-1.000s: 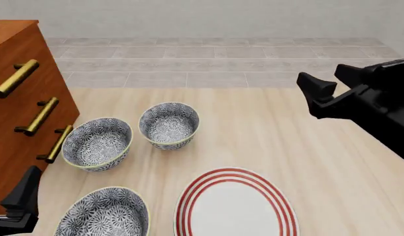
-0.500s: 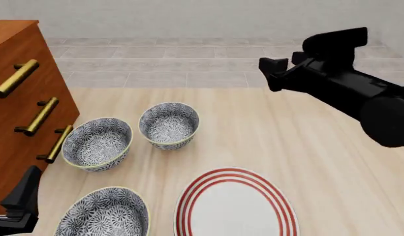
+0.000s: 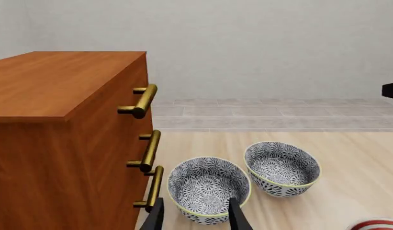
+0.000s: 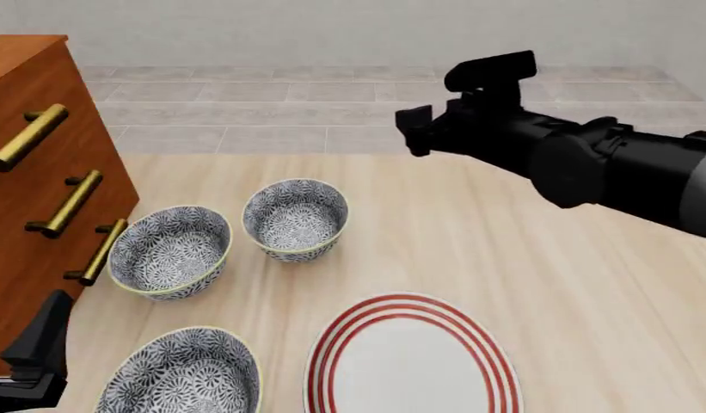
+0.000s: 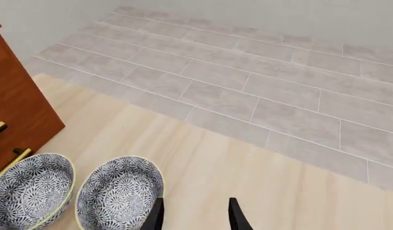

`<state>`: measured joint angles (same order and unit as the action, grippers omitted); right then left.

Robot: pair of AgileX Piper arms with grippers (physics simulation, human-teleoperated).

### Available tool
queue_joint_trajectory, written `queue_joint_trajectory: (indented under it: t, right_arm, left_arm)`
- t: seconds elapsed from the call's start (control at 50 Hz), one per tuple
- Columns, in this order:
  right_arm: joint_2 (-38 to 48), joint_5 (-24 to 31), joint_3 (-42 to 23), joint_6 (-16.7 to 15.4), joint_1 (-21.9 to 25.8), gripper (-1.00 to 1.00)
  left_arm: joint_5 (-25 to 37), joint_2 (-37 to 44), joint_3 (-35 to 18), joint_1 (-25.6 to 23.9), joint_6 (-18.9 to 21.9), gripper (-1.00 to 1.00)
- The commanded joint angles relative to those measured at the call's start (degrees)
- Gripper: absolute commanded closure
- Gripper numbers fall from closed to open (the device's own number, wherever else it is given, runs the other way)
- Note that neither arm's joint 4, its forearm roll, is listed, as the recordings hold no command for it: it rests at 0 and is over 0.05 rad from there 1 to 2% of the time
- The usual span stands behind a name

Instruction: Pick up the bowl and put it in the front on the plate.

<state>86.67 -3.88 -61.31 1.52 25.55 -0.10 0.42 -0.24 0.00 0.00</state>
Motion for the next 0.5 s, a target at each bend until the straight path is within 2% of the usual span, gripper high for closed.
queue_joint_trajectory:
  t: [0.02, 0.5]
  right_arm:
    - [5.8, 0.53, -4.25, 0.29, 1.49, -1.0]
    - [15.44, 0.51, -11.46, 1.08, 5.01, -1.0]
  left_arm:
    - [0.0, 0.0, 0.0, 0.0, 0.0, -1.0]
    - [0.0, 0.0, 0.0, 0.0, 0.0, -1.0]
